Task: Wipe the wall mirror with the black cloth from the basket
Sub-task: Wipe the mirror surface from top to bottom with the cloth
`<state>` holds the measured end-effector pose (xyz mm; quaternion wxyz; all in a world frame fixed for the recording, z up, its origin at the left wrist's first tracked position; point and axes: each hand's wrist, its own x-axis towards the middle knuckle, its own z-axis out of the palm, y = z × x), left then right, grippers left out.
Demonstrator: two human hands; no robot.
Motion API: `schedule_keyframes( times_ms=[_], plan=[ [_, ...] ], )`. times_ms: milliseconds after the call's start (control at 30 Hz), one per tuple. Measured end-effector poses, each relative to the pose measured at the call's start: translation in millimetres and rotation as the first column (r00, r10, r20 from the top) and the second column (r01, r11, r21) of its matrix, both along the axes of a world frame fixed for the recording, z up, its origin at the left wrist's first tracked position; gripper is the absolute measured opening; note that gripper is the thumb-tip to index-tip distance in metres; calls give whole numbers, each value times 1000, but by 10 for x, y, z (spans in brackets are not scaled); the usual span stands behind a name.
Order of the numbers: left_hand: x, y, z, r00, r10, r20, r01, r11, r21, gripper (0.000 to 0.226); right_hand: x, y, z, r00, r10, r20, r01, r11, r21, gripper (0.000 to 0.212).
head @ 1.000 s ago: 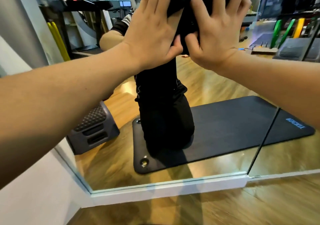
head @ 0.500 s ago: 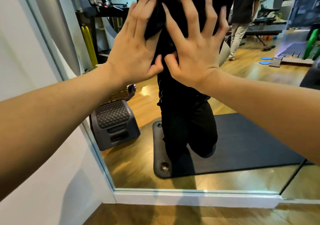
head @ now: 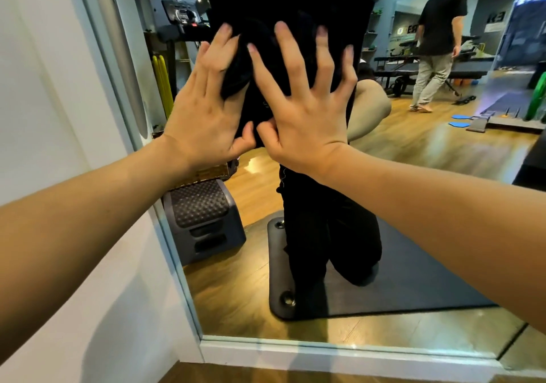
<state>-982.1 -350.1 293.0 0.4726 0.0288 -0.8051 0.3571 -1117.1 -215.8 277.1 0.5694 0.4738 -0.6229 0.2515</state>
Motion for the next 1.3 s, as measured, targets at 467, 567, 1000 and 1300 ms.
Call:
schedule_keyframes(
  times_ms=[467, 567, 1000, 1300],
  plan=[
    [666, -539, -128, 990, 142, -6, -142, 990, 16, 80, 611, -513, -103, 999, 52, 0, -52, 997, 56, 78],
    [854, -683, -153, 988, 154, -3, -154, 988, 16, 81, 774, -665, -124, 998, 62, 1, -62, 995, 77, 79],
    [1201, -895, -340, 963, 269, 2, -267, 955, 131, 80, 1159, -1017, -271, 995, 99, 24, -101, 987, 123, 78],
    [1198, -737, -661, 944, 313, 100, -328, 922, 206, 80, 1079, -866, -534, 994, 108, 7, -106, 962, 251, 79]
  ],
)
